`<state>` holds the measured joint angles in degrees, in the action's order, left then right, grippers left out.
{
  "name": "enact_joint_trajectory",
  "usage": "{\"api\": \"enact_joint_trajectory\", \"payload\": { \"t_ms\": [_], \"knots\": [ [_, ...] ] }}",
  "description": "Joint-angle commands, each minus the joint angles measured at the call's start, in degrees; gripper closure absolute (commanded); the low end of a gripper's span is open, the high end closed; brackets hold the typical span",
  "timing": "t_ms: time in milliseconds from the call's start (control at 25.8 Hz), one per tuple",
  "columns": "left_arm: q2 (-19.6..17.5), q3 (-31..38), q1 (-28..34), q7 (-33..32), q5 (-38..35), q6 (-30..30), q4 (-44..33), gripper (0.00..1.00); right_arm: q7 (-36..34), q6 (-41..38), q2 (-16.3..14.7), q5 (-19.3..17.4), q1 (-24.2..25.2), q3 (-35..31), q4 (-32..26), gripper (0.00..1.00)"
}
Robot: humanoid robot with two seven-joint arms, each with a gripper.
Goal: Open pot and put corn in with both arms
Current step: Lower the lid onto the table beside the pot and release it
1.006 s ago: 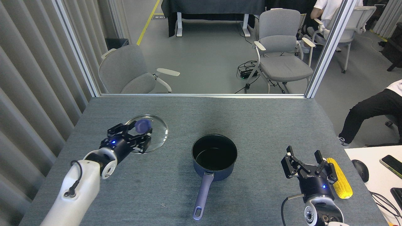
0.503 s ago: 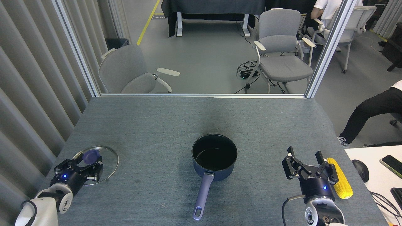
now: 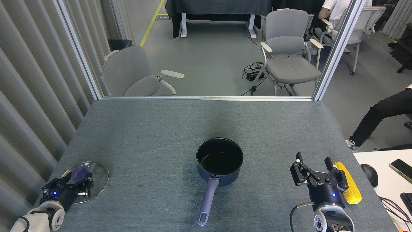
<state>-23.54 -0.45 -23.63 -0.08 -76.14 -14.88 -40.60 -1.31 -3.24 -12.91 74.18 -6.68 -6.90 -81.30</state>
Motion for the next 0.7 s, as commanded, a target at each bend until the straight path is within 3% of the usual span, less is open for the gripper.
{"api": "enact_joint_trajectory", "payload": {
  "t_ms": [0, 193, 310, 464, 658],
  "knots": [
    [0.0, 0.0, 0.0, -0.4, -0.1, 2.6, 0.2, 0.39, 0.0, 0.0, 0.0, 0.0, 0.0, 0.0, 0.0, 0.00],
    [0.0, -0.1, 0.0, -0.4, -0.2, 2.7, 0.2, 0.34, 0.0, 0.0, 0.0, 0.0, 0.0, 0.0, 0.0, 0.00],
    [0.2, -0.1, 0.2, -0.4, -0.2, 3.1, -0.4, 0.02, 0.0, 0.0, -0.3, 0.0, 0.0, 0.0, 0.0, 0.00],
    [0.0, 0.5, 3.4, -0.4, 0.5, 2.3, -6.7, 0.02, 0.0, 0.0, -0.3, 0.0, 0.1, 0.0, 0.0, 0.00],
    [0.2, 7.7, 6.2, 0.1, 0.6, 2.3, -15.0, 0.02, 0.1, 0.0, -0.4, 0.0, 0.1, 0.0, 0.0, 0.00]
  ]
}}
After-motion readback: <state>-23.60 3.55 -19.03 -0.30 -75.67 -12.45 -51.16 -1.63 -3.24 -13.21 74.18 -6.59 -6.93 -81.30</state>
